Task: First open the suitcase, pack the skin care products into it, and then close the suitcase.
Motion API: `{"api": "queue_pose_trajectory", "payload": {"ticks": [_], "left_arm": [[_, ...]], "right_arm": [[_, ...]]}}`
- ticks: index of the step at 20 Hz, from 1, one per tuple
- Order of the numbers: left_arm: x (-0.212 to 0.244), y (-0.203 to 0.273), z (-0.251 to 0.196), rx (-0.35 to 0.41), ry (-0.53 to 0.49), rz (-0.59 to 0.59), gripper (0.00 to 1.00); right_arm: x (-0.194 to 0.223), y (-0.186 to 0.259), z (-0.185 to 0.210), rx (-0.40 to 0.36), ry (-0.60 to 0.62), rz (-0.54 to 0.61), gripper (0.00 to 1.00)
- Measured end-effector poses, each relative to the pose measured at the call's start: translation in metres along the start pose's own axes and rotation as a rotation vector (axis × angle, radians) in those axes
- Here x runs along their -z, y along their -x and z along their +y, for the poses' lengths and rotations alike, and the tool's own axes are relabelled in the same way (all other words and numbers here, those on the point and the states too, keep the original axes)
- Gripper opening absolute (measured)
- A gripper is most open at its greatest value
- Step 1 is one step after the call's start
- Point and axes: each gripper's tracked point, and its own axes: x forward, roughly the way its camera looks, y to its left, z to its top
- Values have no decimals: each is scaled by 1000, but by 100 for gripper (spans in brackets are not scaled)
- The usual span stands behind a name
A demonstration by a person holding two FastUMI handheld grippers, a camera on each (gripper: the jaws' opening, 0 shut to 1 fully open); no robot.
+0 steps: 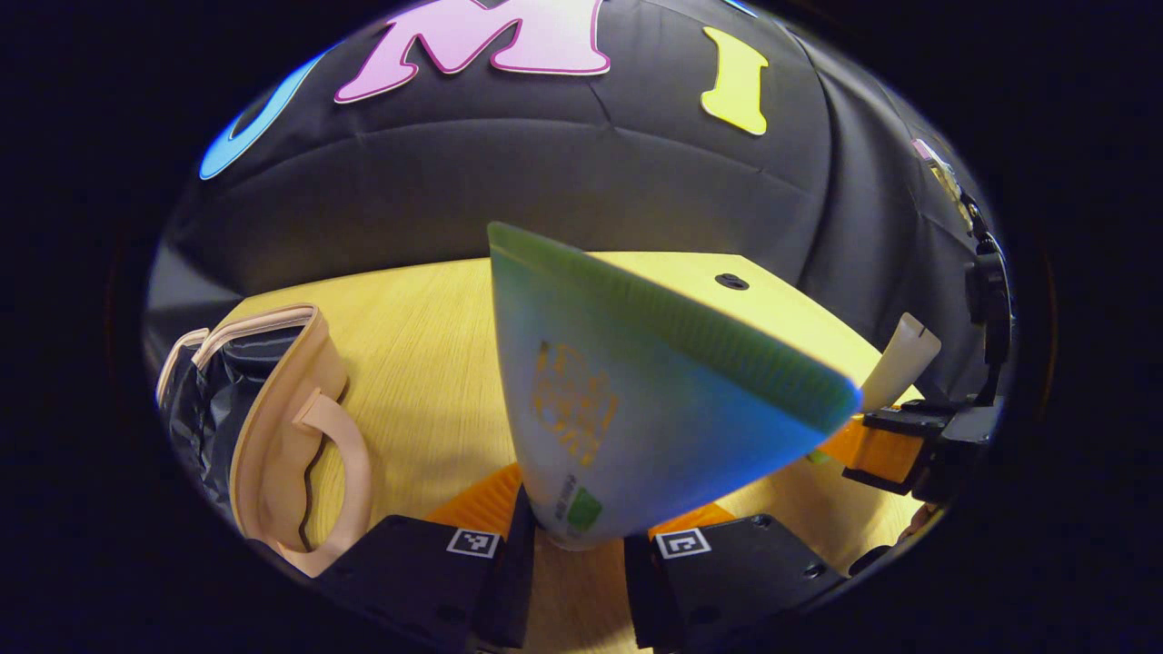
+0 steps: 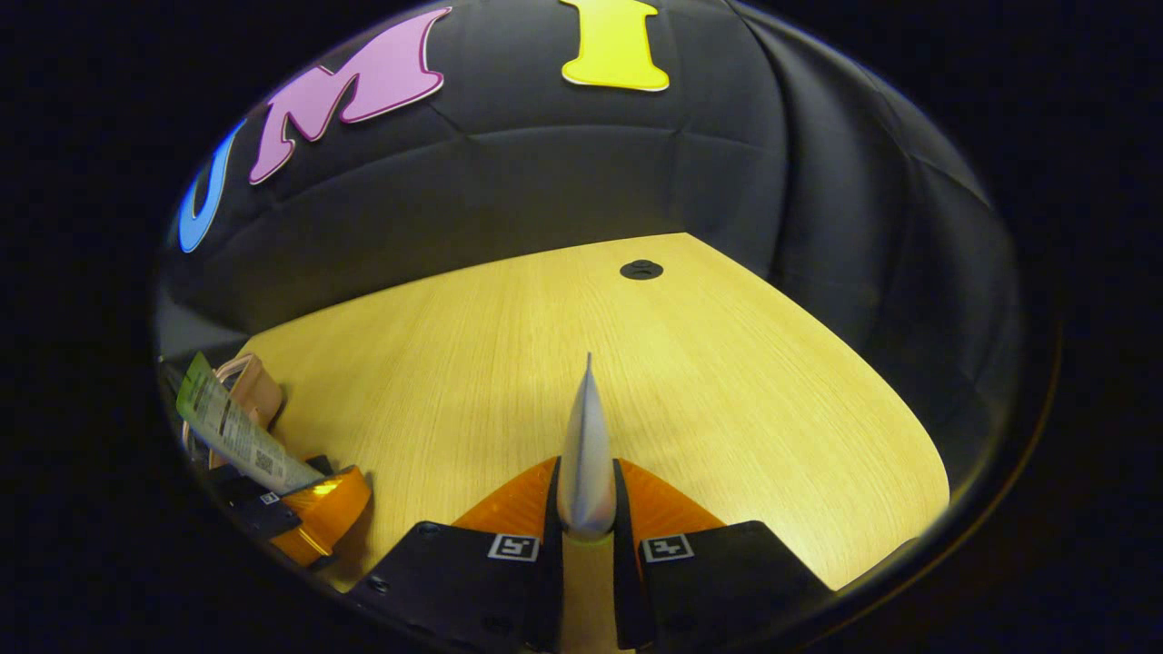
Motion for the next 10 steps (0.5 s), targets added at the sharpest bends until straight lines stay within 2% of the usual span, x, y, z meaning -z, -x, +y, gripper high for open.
{"api": "queue_pose_trajectory", "payload": {"ticks": [1, 2, 6, 10], "left_arm": [[0, 1, 1, 3, 1, -4, 48], [-2, 3, 0, 14, 10, -17, 45], [-10, 27, 12, 17, 59, -59, 47], [-36, 90, 45, -10, 91, -102, 47]], "right_arm": [[-3, 5, -1, 6, 24, -11, 26], [-10, 11, 0, 6, 34, -34, 22], [-21, 43, 13, -20, 46, -55, 21], [-34, 95, 44, -80, 102, -72, 22]]}}
